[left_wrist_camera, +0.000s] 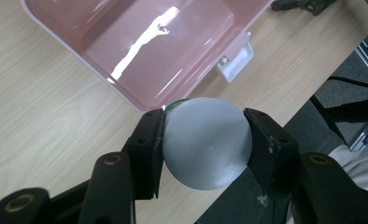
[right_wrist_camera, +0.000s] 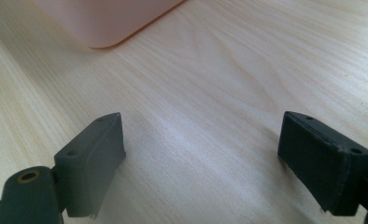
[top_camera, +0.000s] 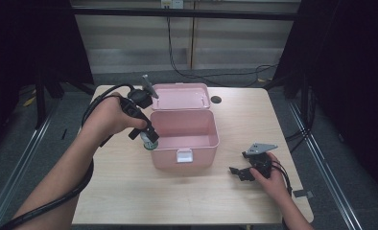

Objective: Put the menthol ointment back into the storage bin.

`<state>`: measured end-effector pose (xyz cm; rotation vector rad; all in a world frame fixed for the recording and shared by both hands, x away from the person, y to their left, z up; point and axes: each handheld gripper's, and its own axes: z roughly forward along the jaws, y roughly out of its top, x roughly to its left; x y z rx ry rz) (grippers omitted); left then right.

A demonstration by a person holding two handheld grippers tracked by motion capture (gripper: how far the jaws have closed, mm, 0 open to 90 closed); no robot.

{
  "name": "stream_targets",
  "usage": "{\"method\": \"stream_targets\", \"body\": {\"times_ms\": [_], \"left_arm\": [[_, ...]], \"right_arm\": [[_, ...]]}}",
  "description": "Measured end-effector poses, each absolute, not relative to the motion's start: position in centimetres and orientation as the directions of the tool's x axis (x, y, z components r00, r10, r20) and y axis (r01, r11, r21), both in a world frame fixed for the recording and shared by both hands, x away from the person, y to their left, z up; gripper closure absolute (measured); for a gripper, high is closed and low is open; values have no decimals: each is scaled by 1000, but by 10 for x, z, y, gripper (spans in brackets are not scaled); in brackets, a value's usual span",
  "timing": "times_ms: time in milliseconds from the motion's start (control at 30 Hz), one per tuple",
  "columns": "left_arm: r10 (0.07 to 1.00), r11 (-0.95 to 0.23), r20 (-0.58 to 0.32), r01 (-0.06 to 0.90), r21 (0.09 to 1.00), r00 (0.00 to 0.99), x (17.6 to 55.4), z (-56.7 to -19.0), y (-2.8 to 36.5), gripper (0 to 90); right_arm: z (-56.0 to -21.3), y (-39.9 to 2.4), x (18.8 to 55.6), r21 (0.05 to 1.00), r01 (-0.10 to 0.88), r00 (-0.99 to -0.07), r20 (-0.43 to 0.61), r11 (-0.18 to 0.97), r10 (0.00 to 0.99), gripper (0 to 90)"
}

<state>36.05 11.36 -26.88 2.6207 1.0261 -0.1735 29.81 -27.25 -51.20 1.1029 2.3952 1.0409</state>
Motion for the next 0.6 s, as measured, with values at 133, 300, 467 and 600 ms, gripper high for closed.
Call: {"method": "stream_targets", "body": {"times_ms": [133, 300, 467, 600], "left_arm": [[640, -691, -221, 677, 254, 736, 364, -268, 111, 502], [648, -685, -216, 683, 253, 730, 370, -268, 108, 502], [657, -679, -211, 690, 251, 724, 376, -270, 105, 502], [660, -677, -202, 689, 258, 724, 382, -272, 102, 502]], "right_arm": [[-512, -273, 298, 723, 531, -658, 24, 441, 753, 139], [-512, -273, 298, 723, 531, -658, 24, 441, 753, 139], [-512, -272, 298, 724, 531, -658, 24, 441, 753, 139], [-512, -272, 298, 723, 531, -658, 24, 441, 753, 139]]}}
